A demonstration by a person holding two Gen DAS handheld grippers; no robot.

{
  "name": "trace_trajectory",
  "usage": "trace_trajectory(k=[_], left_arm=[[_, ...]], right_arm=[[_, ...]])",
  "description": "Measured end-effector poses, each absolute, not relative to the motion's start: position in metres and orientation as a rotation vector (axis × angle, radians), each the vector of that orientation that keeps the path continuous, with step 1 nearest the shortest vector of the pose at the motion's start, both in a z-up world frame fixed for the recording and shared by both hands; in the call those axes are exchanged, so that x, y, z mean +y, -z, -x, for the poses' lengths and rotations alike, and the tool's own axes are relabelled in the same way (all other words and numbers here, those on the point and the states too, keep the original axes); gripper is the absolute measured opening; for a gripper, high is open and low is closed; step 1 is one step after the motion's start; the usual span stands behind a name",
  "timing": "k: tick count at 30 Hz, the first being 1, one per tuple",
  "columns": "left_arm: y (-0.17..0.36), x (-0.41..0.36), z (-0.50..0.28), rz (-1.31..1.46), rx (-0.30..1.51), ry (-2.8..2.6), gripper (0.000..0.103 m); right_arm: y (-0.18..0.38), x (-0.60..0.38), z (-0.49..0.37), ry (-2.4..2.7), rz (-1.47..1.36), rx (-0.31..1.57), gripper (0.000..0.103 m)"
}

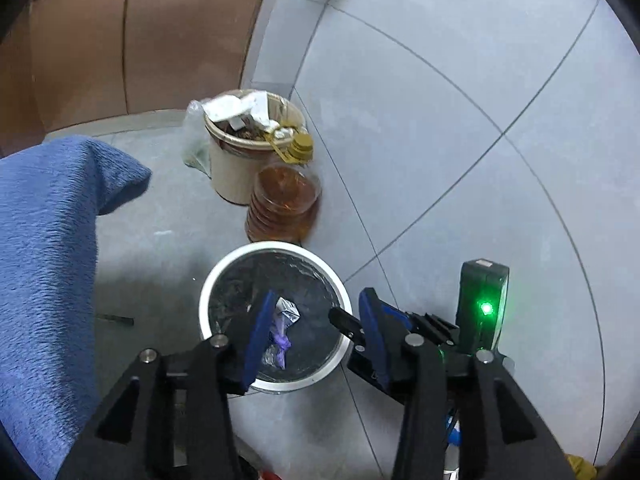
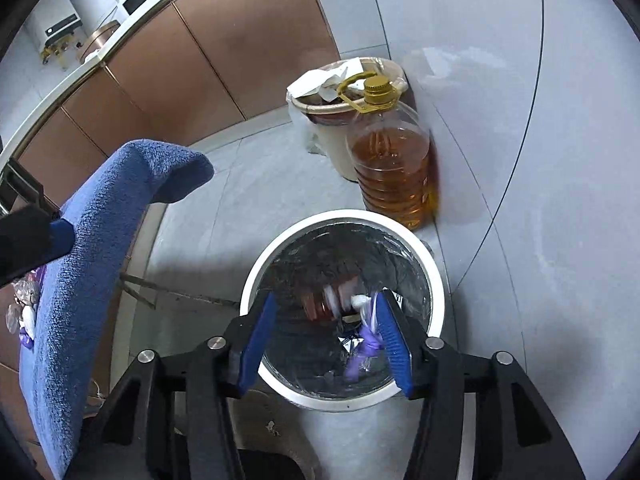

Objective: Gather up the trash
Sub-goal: 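Carry both items over the bin and open both grippers, then return both tools to the remaining trash on the towel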

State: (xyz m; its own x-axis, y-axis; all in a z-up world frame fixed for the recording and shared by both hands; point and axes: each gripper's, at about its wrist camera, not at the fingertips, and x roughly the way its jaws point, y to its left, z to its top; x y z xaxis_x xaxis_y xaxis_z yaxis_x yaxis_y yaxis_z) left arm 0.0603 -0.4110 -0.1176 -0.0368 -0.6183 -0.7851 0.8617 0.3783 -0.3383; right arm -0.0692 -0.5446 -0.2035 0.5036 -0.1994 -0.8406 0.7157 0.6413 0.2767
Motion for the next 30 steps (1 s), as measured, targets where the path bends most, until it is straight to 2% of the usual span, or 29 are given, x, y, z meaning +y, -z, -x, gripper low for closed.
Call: trace_trajectory(k=[12,30], left_arm=[[0.071,-0.35,-0.07,-0.209,0.915,1.127,0.042],[-0.008,-0.197,-0.072,-0.096,0.693,0.999,0.044]], right_arm=[[0.164,-0.518,0.06,0.565,-0.588,0.821,0.057],[0.012,-0.414,0.046,0.389,-0.36,0.592,0.057]])
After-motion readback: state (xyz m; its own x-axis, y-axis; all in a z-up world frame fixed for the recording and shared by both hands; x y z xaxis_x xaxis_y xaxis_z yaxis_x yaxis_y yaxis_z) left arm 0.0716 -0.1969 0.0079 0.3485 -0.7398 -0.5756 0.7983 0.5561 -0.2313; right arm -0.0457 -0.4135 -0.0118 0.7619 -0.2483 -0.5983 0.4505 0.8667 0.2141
